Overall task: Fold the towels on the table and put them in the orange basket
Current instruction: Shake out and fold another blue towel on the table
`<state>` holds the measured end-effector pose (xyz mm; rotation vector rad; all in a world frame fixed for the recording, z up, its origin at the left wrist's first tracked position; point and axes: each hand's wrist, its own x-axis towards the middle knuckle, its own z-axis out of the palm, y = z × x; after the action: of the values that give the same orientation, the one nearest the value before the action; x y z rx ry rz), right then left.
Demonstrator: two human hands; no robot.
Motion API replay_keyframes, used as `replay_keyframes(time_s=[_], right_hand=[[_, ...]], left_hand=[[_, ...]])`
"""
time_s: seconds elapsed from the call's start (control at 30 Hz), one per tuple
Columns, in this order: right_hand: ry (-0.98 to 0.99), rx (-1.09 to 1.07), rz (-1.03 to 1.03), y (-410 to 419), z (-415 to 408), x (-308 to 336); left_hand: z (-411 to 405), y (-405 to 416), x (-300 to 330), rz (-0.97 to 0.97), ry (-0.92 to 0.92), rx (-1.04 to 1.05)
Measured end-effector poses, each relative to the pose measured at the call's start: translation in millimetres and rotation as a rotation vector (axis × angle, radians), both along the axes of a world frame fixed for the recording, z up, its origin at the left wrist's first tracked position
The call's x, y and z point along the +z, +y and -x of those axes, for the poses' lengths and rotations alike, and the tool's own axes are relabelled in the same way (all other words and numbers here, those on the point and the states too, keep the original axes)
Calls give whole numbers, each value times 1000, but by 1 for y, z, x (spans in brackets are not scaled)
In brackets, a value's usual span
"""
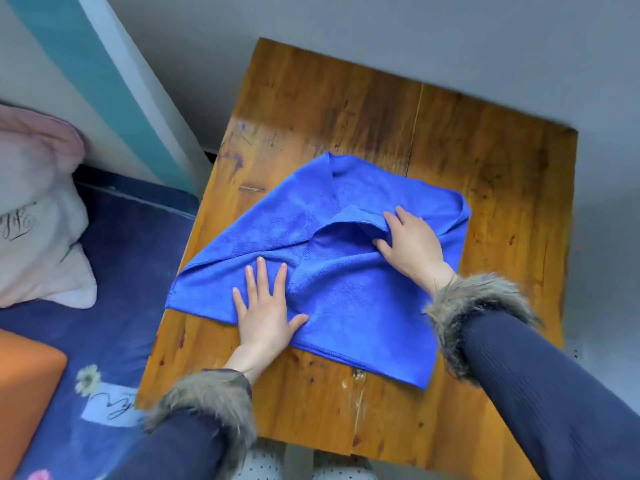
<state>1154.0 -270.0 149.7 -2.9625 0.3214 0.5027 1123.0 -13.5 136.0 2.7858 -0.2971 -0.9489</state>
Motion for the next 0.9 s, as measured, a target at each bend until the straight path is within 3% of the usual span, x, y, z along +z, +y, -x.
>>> replay_keyframes(time_s=[0.23,0.5,0.6,0.73,0.83,0.9], right_hand=[[302,-265,90,0,81,22],[526,-436,-106,35,151,36],[542,-504,-184,43,163,38],[400,-749,-303,28,152,49],[96,-961,-401,11,127,46],[-5,-1037,-516,2,105,38]], left_hand=[[-58,3,11,-140,-12,-491],[-81,-24,18,-241,-153,-873],[-78,-27,19,-208,-62,-865],[-74,-25,23,21,97,-711],[-73,-23,21,276,12,-549],[-75,-28,18,405,-74,-344]])
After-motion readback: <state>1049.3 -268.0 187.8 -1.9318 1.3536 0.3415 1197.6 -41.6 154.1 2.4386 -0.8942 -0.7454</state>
